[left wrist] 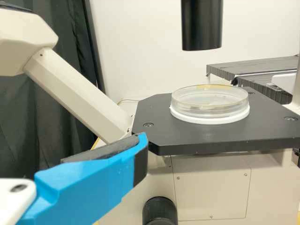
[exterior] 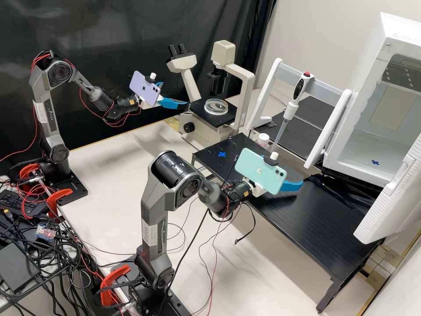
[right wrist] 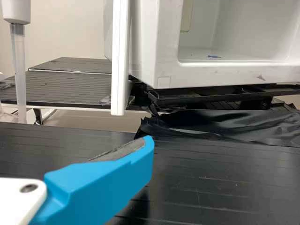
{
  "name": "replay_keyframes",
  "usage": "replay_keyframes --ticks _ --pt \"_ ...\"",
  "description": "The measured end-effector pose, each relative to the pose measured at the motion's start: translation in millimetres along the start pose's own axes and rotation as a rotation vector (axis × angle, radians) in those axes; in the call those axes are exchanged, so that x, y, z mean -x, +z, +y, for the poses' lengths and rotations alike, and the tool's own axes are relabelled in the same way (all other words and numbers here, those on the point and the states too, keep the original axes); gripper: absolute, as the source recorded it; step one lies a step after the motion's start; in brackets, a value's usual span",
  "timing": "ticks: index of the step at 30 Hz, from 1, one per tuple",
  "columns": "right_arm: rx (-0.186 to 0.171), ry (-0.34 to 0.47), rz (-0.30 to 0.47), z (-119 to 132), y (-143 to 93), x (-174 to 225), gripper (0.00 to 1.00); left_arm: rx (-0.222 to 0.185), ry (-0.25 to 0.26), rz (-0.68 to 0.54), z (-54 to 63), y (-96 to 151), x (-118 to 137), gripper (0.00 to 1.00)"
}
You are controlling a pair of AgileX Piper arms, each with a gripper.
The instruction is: Move the petri dish to the bench
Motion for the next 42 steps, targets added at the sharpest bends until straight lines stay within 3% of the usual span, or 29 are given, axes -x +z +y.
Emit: replay_keyframes --ticks 14,19,25,35,42 --pt "0.000 0.002 0.002 1 -1 2 1.00 0.000 0.000 0.000 0.0 0 0 1.00" --pt "-0.004 0.010 0.045 3 -14 10 1.00 0.000 0.000 0.000 0.0 0 0 1.00" --pt "0.015 -0.023 0.175 -8 -52 23 1.00 0.000 0.000 0.000 0.0 0 0 1.00" --pt "0.098 -0.121 0.399 -39 -126 48 1.00 0.000 0.000 0.000 0.0 0 0 1.00" --pt "0.111 -0.209 0.518 -58 -171 59 1.00 0.000 0.000 0.000 0.0 0 0 1.00"
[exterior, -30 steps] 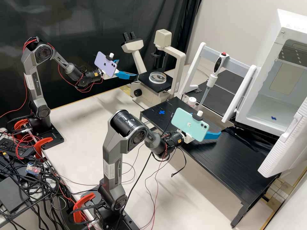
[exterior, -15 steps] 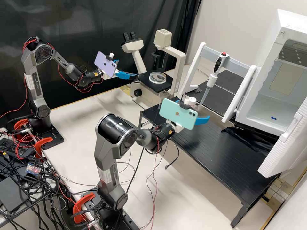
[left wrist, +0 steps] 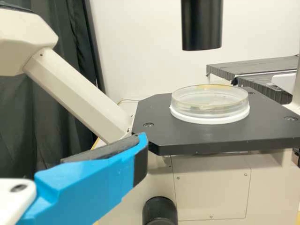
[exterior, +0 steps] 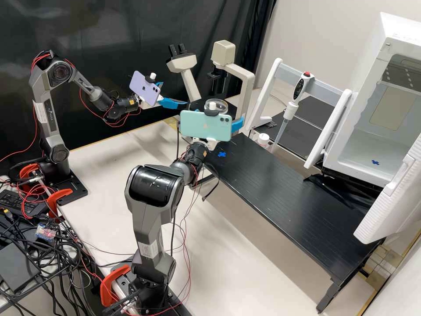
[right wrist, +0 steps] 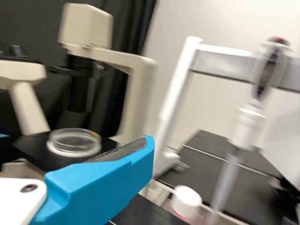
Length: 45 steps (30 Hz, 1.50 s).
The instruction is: Move the petri dish to the bench
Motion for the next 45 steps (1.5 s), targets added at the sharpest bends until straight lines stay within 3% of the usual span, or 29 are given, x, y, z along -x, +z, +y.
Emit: replay_keyframes --ticks 7,14,21,29,35,45 --pt "0.001 -0.052 0.050 -16 -30 -34 1.00 0.000 0.000 0.000 0.0 0 0 1.00" --pt "0.000 -0.113 0.019 -36 -44 -80 1.00 0.000 0.000 0.000 0.0 0 0 1.00" --pt "-0.010 -0.169 -0.031 -50 -42 -125 1.00 0.000 0.000 0.000 0.0 0 0 1.00" --pt "-0.087 -0.153 -0.105 -36 -26 -162 1.00 0.000 0.000 0.000 0.0 0 0 1.00" --pt "-0.087 -0.164 -0.145 -37 -21 -184 1.00 0.000 0.000 0.000 0.0 0 0 1.00" --pt "-0.072 -0.247 -0.217 -64 -7 -207 1.00 0.000 0.000 0.000 0.0 0 0 1.00"
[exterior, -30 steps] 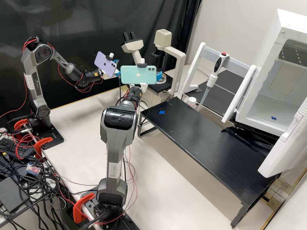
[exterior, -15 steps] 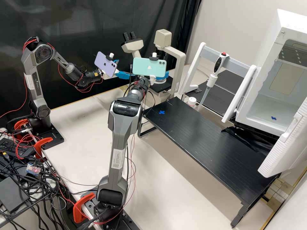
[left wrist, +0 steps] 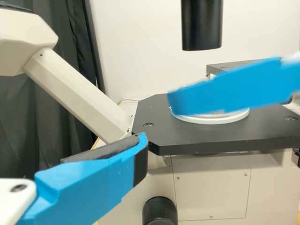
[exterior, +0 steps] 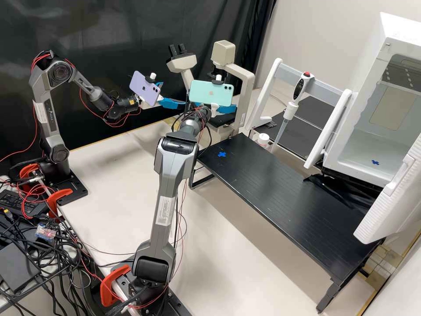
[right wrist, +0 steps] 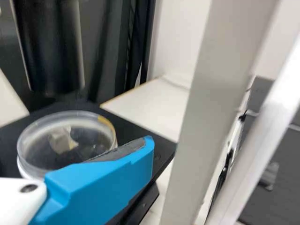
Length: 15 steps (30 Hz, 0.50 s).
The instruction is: Move the petri dish to the bench
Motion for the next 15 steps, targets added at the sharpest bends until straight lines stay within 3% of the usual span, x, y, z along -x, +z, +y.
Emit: replay_keyframes --ticks 4,7,10,11,15 --pt "-0.014 -0.016 -0.031 -7 5 -12 1.00 0.000 0.000 0.000 0.0 0 0 1.00" --pt "-0.045 -0.018 -0.046 -8 6 -16 1.00 0.000 0.000 0.000 0.0 0 0 1.00" --pt "-0.046 -0.016 -0.052 -7 6 -19 1.00 0.000 0.000 0.000 0.0 0 0 1.00" --pt "-0.046 -0.017 -0.054 -8 7 -20 0.00 0.000 0.000 0.000 0.0 0 0 1.00" --pt "-0.043 -0.023 -0.060 -11 9 -22 0.00 0.000 0.000 0.000 0.0 0 0 1.00"
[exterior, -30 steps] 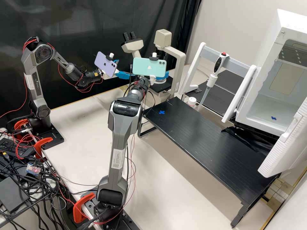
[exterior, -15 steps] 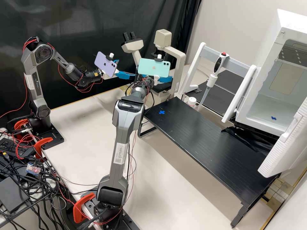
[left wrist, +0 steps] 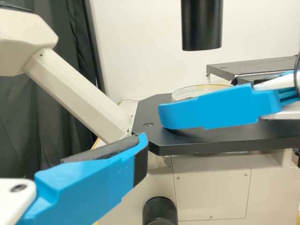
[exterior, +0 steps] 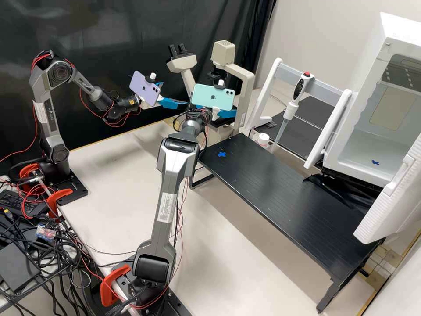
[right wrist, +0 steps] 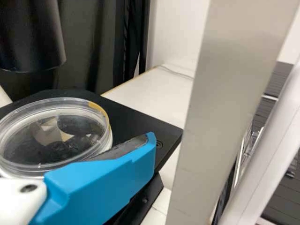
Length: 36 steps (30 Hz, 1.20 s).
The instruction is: Move the petri dish to the bench
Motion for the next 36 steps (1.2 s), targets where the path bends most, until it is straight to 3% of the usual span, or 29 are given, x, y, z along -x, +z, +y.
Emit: replay_keyframes --ticks 20,36 --pt "0.007 -0.029 -0.033 -24 14 -1 0.00 0.000 0.000 0.000 0.0 0 0 1.00" --pt "0.004 -0.026 -0.048 -27 17 0 0.00 0.000 0.000 0.000 0.0 0 0 1.00"
